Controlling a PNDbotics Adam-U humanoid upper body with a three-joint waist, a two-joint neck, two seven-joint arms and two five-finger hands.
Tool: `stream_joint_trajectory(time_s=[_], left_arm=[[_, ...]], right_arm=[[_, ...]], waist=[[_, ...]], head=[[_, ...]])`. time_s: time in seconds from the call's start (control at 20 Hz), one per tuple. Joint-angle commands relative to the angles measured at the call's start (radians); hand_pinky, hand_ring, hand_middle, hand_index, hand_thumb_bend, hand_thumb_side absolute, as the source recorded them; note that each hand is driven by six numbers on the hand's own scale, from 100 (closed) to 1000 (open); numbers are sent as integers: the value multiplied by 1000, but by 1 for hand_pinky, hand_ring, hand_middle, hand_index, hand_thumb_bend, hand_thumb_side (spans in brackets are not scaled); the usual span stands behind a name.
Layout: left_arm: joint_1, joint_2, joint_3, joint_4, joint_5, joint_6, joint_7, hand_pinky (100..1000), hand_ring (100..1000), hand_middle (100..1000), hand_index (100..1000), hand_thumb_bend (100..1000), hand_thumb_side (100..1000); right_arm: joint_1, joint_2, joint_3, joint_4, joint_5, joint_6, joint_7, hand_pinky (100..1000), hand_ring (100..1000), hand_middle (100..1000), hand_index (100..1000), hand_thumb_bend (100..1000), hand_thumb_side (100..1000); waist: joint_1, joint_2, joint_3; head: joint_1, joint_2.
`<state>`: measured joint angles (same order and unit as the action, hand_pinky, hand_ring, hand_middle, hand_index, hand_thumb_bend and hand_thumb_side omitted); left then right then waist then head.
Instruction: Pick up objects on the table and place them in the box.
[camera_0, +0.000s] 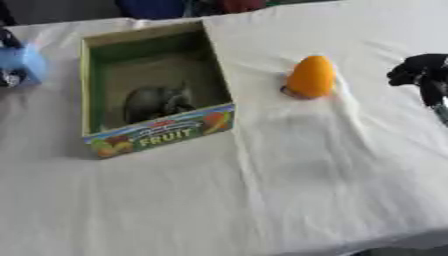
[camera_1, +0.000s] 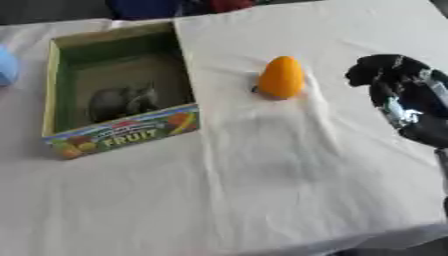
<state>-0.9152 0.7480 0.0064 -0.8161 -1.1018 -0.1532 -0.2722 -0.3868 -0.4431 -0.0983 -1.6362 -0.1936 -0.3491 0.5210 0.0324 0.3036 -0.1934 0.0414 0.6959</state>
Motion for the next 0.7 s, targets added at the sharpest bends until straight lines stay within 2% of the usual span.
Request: stream_joint_trajectory(time_s=[0.05, 0.35, 0.7], left_arm=[[-5, 33, 2, -14, -21, 2, 62, 513, 443, 455, 585, 193, 100], [-14, 42, -12, -84, 33, -23, 94, 517, 442, 448, 581, 166, 100], [-29, 34, -69, -262, 141, -74, 61, 517, 438, 442, 579, 160, 102]], right_arm=[[-12, -13, -9, -7, 4, -3, 5, 769, 776, 716, 824, 100, 458], [-10, -14, -9, -4, -3, -1, 6, 770, 776, 716, 824, 100, 456], [-8, -17, -8, -2, -15, 4, 10, 770, 777, 717, 825, 100, 453]], waist=[[-6, -16, 4], [-7, -34, 14], [-6, -67, 22]], head=[[-3, -8], [-4, -2], [-7, -2]])
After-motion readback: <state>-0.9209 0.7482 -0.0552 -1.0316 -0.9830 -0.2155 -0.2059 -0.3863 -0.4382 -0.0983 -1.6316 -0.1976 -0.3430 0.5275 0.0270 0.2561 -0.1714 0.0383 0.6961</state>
